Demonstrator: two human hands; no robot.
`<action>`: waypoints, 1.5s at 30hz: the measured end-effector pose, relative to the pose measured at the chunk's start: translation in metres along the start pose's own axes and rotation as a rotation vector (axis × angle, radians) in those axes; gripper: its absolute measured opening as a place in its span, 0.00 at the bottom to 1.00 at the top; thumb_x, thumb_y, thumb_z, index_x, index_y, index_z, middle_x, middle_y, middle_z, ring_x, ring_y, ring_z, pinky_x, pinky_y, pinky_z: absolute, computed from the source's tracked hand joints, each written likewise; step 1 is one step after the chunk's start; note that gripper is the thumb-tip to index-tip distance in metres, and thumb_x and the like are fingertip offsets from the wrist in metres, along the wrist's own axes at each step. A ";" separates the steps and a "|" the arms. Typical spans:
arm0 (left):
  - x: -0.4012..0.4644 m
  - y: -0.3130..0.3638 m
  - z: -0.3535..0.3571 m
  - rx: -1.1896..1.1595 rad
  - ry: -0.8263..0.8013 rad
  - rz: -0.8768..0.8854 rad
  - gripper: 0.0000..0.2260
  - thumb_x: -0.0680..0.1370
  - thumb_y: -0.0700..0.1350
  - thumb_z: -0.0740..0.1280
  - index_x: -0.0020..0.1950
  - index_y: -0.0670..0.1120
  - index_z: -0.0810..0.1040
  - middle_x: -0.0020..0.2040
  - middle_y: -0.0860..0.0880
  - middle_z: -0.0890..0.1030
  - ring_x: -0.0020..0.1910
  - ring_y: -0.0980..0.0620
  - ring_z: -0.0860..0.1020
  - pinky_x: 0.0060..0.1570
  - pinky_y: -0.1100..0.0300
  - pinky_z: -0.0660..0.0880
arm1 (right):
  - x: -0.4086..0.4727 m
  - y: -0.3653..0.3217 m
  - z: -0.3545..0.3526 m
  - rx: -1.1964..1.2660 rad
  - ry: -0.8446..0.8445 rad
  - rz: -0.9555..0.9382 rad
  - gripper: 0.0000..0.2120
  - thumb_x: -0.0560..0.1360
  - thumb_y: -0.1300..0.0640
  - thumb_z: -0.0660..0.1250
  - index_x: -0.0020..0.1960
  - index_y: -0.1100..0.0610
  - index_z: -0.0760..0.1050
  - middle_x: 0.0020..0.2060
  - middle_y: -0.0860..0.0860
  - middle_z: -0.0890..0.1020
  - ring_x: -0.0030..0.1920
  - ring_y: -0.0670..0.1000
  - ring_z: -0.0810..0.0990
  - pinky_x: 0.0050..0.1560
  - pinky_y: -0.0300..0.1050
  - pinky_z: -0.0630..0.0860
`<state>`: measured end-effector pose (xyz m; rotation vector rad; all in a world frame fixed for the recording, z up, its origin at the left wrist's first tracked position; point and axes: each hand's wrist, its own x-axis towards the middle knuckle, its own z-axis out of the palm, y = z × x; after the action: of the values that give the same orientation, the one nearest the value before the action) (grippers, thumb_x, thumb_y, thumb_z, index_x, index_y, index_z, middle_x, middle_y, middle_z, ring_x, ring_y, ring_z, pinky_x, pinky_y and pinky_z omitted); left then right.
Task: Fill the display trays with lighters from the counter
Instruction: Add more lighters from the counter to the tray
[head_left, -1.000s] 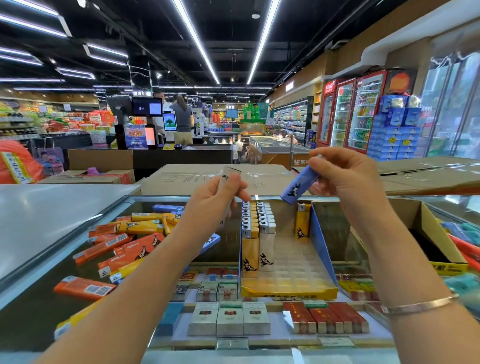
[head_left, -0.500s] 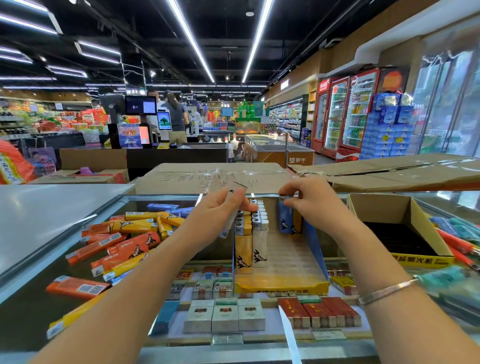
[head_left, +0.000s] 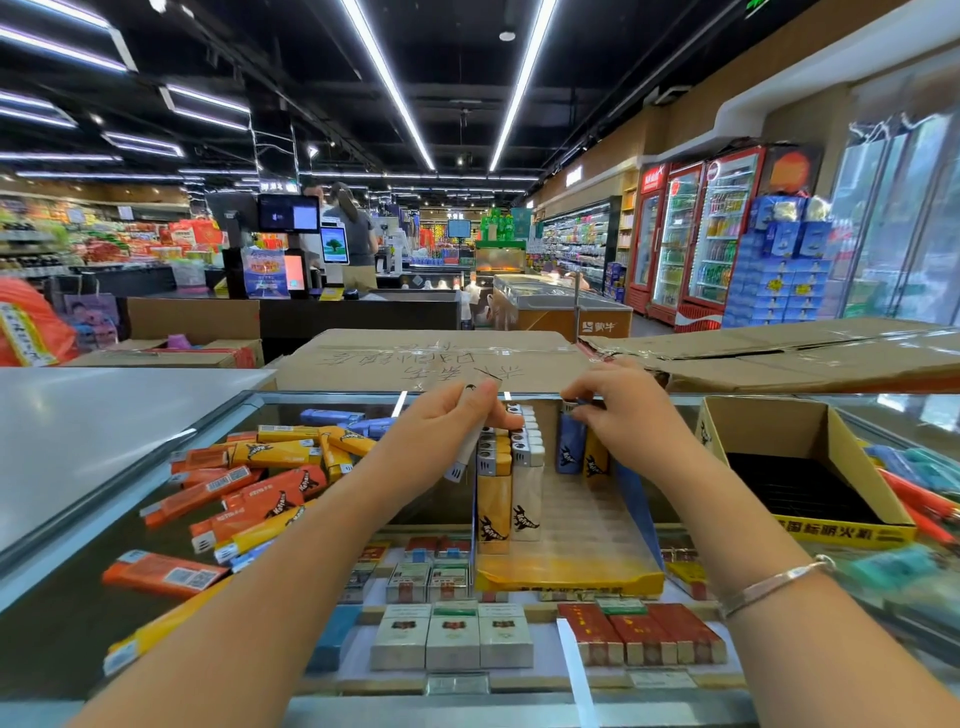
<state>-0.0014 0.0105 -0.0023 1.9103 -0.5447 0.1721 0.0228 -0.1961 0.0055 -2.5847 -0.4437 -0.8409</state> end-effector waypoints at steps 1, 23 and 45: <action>0.000 0.000 0.000 -0.003 0.000 -0.002 0.20 0.79 0.56 0.53 0.51 0.45 0.79 0.49 0.57 0.83 0.52 0.61 0.77 0.49 0.66 0.67 | 0.000 -0.001 0.001 -0.026 0.012 -0.013 0.09 0.74 0.62 0.67 0.53 0.57 0.80 0.43 0.46 0.73 0.49 0.45 0.64 0.48 0.40 0.60; 0.002 -0.001 -0.003 -0.246 0.011 -0.141 0.21 0.82 0.54 0.51 0.44 0.49 0.82 0.45 0.51 0.84 0.47 0.51 0.81 0.48 0.58 0.77 | 0.000 -0.001 0.000 -0.099 -0.046 -0.026 0.10 0.77 0.60 0.64 0.55 0.55 0.80 0.48 0.49 0.79 0.55 0.51 0.69 0.55 0.43 0.65; 0.000 0.004 -0.018 -0.448 -0.095 0.045 0.22 0.66 0.46 0.72 0.58 0.48 0.72 0.49 0.55 0.83 0.50 0.56 0.81 0.47 0.64 0.78 | -0.015 -0.052 -0.040 1.064 0.034 0.083 0.10 0.74 0.69 0.65 0.45 0.54 0.78 0.39 0.51 0.80 0.32 0.48 0.78 0.32 0.40 0.78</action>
<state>-0.0012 0.0259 0.0082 1.4756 -0.6318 -0.0132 -0.0292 -0.1709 0.0396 -1.5844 -0.5651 -0.4204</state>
